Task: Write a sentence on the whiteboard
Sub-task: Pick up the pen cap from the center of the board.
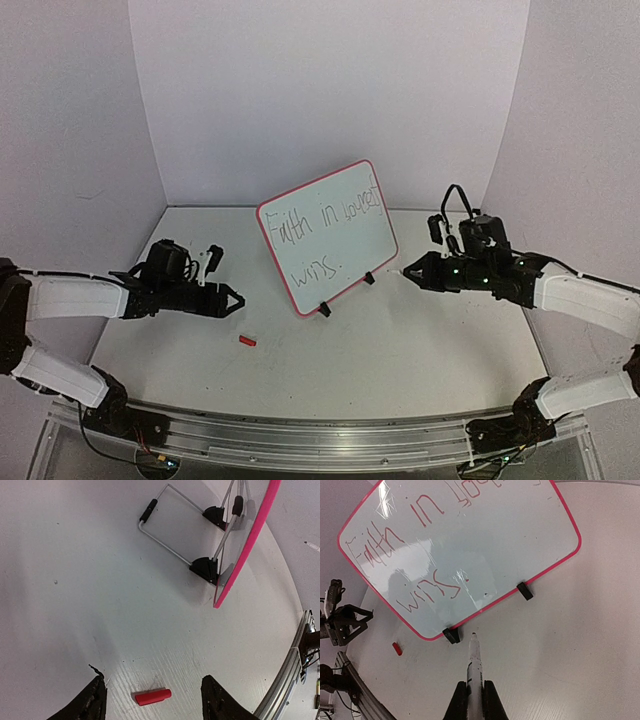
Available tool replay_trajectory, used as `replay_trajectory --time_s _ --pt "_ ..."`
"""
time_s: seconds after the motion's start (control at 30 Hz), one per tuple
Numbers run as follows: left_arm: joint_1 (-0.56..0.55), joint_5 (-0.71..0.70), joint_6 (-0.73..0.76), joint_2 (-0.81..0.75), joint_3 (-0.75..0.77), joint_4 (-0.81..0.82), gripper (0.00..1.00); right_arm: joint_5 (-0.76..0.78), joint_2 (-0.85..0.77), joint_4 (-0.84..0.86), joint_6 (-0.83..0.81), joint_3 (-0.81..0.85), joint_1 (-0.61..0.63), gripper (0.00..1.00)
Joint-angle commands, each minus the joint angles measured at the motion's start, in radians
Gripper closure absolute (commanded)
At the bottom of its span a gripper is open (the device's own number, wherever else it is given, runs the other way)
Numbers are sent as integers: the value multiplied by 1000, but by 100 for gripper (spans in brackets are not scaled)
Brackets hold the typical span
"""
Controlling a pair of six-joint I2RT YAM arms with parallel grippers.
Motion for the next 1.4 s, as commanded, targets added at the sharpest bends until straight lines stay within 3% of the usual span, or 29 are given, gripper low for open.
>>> replay_trajectory --time_s 0.0,0.37,0.9,1.13,1.37 --pt "-22 141 -9 116 47 142 37 -50 -40 -19 56 -33 4 100" --pt "-80 185 -68 295 73 250 39 -76 -20 -18 71 -20 8 100" --pt "-116 155 -76 260 -6 98 40 -64 -48 -18 64 -35 9 100" --pt "-201 103 -145 218 -35 52 40 -59 -67 -18 65 -46 9 100" --pt "-318 -52 -236 127 -58 -64 40 -64 -68 -18 63 -52 9 100"
